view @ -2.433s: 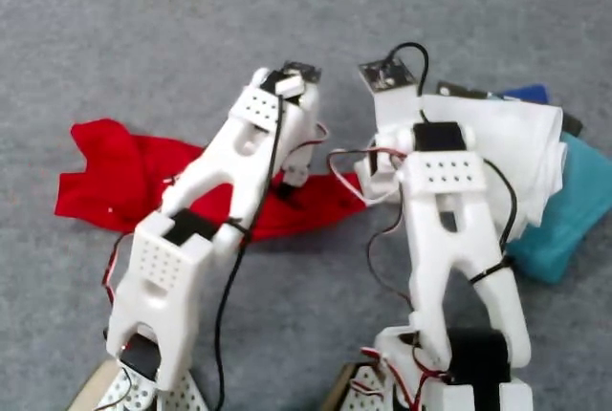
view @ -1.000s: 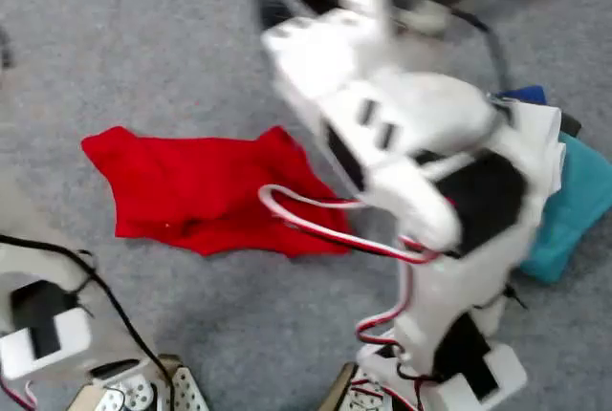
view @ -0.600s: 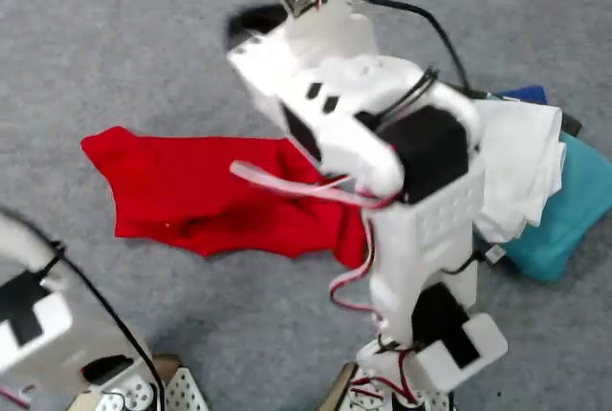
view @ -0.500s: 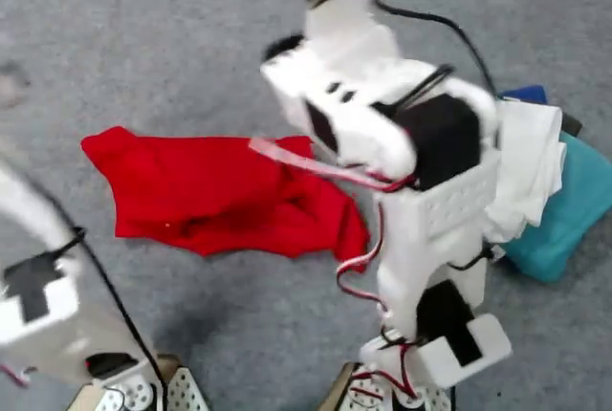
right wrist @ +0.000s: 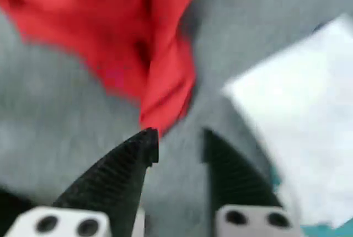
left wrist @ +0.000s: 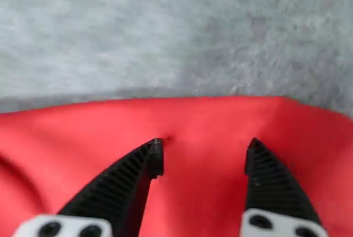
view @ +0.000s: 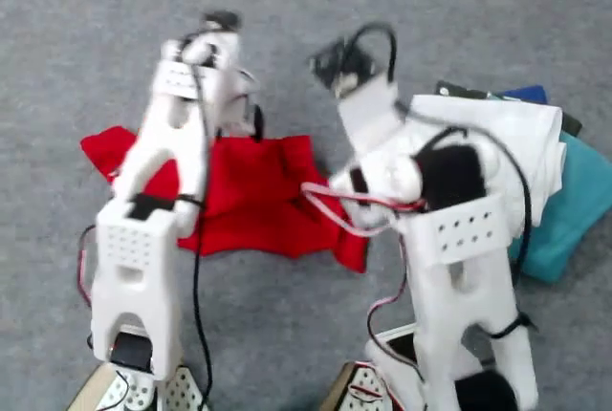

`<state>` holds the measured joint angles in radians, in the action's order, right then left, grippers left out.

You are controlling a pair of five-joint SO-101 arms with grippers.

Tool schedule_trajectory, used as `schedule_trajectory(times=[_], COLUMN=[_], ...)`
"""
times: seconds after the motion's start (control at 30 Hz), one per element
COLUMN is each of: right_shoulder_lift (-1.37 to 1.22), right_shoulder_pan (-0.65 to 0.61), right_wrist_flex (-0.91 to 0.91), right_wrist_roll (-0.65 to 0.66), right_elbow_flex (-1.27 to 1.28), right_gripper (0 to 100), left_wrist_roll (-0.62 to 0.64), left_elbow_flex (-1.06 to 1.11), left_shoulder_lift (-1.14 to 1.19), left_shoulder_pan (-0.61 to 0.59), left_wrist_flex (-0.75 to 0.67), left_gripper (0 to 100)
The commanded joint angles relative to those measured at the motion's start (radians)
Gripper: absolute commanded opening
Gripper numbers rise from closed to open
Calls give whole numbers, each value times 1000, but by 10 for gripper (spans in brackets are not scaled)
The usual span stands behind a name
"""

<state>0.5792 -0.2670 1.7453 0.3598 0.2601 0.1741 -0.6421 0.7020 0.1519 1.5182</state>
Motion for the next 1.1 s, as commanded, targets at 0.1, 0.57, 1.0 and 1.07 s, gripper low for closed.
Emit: schedule_trajectory(times=[0.1, 0.57, 1.0, 1.07], right_shoulder_lift=[90, -205, -469, -481], right_shoulder_pan=[-5, -5, 17, 40], right_wrist_flex=[-249, -499, -250, -245], right_wrist_roll=[95, 89, 95, 97], right_elbow_flex=[510, 536, 62, 10], right_gripper=[279, 185, 186, 185], left_wrist_roll=[204, 324, 324, 324], left_elbow_flex=[-219, -536, -501, -501], left_shoulder_lift=[186, 396, 396, 396], left_shoulder_pan=[41, -73, -73, -71], left_wrist_flex=[-15, -12, 17, 41], left_gripper=[258, 64, 69, 69])
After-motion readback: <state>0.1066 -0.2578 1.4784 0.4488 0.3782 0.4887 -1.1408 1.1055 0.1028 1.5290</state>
